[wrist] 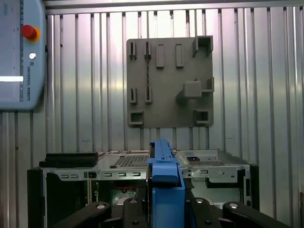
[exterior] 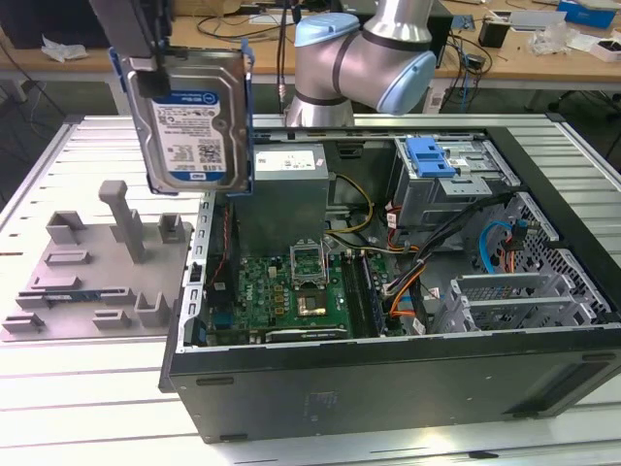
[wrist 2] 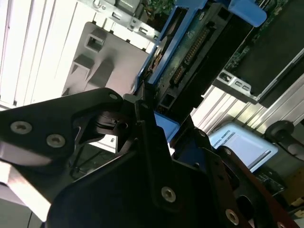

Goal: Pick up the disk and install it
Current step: 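Pick up the disk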

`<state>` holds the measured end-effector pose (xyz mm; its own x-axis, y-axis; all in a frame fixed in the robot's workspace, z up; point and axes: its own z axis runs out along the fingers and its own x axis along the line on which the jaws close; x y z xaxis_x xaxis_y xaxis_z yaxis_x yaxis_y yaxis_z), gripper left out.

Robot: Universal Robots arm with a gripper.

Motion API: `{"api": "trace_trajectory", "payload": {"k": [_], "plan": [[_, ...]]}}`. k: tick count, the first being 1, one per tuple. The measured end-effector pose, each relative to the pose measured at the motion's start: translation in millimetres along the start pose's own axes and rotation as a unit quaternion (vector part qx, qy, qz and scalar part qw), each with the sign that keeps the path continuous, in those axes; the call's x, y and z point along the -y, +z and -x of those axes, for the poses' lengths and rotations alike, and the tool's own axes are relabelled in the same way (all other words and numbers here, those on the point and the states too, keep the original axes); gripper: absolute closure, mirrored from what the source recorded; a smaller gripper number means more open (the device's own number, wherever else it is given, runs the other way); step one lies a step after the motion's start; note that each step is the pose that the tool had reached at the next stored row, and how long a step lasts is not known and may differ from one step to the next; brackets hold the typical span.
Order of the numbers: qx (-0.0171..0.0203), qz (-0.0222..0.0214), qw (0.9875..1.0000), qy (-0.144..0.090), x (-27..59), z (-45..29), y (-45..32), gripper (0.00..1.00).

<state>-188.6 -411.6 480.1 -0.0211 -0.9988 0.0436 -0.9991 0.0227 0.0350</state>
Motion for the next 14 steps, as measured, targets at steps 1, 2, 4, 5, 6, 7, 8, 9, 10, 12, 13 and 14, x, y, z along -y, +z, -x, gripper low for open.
{"api": "trace_trajectory", "payload": {"k": [1,2,4,5,6,7,8,9,10,12,13,14], "plan": [[0.0000,0.0002,1.0000,0.000,2.9,-1.1,0.0,0.64],[0.0000,0.0005,1.0000,0.000,5.9,-2.1,-0.1,0.64],[0.0000,0.0013,1.0000,0.000,14.4,-5.1,-0.3,0.64],[-0.0001,0.0017,1.0000,0.000,18.9,-6.8,-0.4,0.64],[-0.0001,0.0018,1.0000,0.000,20.7,-7.4,-0.4,0.64],[-0.0001,0.0022,1.0000,0.000,25.9,-9.3,-0.5,0.64],[-0.0001,0.0027,1.0000,0.000,31.4,-11.3,-0.6,0.64],[-0.0001,0.0029,1.0000,0.000,34.4,-12.4,-0.7,0.64],[-0.0001,0.0031,1.0000,0.000,37.3,-13.4,-0.7,0.64],[-0.0001,0.0038,1.0000,0.000,48.0,-17.3,-0.9,0.64],[-0.0001,0.0038,1.0000,0.000,51.1,-18.5,-0.9,0.64],[-0.0001,0.0039,1.0000,0.000,54.3,-19.6,-1.0,0.64]]}}
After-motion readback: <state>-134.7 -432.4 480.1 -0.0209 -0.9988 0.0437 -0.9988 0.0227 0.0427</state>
